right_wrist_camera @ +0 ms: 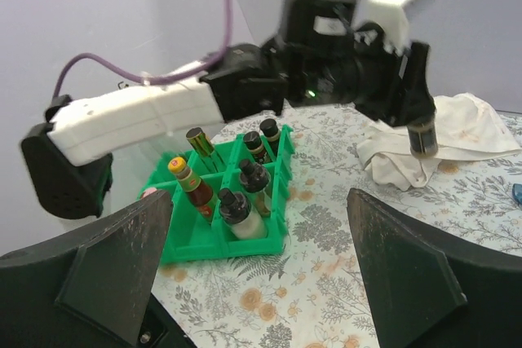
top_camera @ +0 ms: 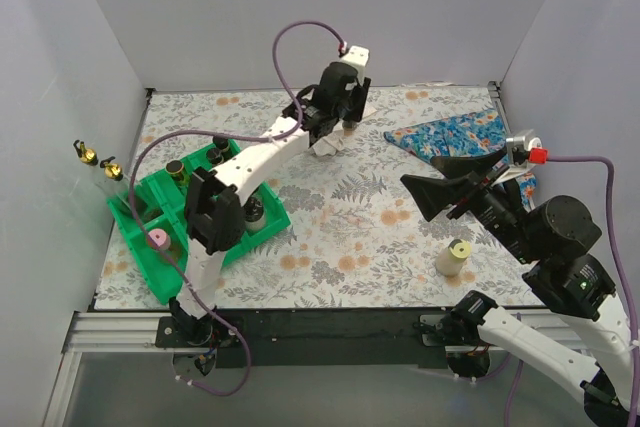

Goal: Organize the condiment bottles
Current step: Pick up the bottle from the center of the board, then place the bottle in the storage box.

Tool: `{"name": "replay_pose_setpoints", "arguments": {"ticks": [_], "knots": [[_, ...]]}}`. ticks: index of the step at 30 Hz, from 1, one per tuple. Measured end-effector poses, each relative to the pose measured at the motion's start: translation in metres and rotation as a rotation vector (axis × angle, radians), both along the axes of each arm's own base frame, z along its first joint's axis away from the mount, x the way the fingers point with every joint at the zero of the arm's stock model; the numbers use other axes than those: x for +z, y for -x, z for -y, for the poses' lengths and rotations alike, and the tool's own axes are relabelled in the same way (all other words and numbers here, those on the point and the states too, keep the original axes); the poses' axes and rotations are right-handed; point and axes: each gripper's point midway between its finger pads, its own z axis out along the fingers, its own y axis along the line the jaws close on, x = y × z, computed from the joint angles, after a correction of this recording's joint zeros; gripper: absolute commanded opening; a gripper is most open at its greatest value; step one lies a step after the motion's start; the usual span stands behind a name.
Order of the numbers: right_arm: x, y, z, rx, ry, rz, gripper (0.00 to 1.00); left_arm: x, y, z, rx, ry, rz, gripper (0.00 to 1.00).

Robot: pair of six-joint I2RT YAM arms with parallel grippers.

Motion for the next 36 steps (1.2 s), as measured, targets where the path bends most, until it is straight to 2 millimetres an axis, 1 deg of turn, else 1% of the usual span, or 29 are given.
{"name": "replay_pose_setpoints", "arguments": {"ticks": [3,5,8,10,12,14,15,16,17,22,26,28,33,36], "knots": [[0.001,0.002,0.001,0.003,-0.014,-0.005,0.96,0.066,0.01,-0.031,0.069,0.054,0.079,0.0],[0.003,0.003,0.001,0.005,-0.024,-0.008,0.96,0.106,0.023,-0.062,0.127,0.1,0.12,0.0],[0.003,0.005,0.001,0.016,-0.039,-0.017,0.96,0.134,0.033,-0.118,0.223,0.15,0.14,0.0],[0.004,0.006,0.0,0.022,-0.044,-0.021,0.96,0.138,0.037,-0.159,0.297,0.172,0.136,0.0],[0.004,0.008,-0.001,0.03,-0.051,-0.027,0.96,0.132,0.038,-0.204,0.388,0.182,0.12,0.0],[0.004,0.009,-0.002,0.04,-0.057,-0.034,0.96,0.117,0.041,-0.248,0.483,0.177,0.089,0.0],[0.004,0.01,-0.002,0.045,-0.059,-0.038,0.96,0.109,0.044,-0.265,0.521,0.173,0.072,0.0],[0.003,0.011,-0.003,0.048,-0.063,-0.044,0.95,0.102,0.047,-0.278,0.551,0.17,0.057,0.0],[0.003,0.011,-0.003,0.052,-0.066,-0.048,0.95,0.095,0.051,-0.286,0.571,0.167,0.041,0.0],[0.004,0.017,-0.003,0.073,-0.093,-0.062,0.95,0.063,0.067,-0.304,0.604,0.153,-0.026,0.0],[0.006,0.02,-0.001,0.078,-0.103,-0.061,0.95,0.037,0.072,-0.317,0.63,0.146,-0.078,0.0],[0.006,0.02,-0.001,0.08,-0.106,-0.063,0.95,0.028,0.074,-0.323,0.641,0.139,-0.093,0.0],[0.006,0.021,-0.001,0.082,-0.115,-0.07,0.95,0.003,0.076,-0.325,0.619,0.114,-0.11,0.0],[0.006,0.021,-0.001,0.081,-0.116,-0.072,0.95,-0.002,0.075,-0.324,0.599,0.101,-0.101,0.0]]}}
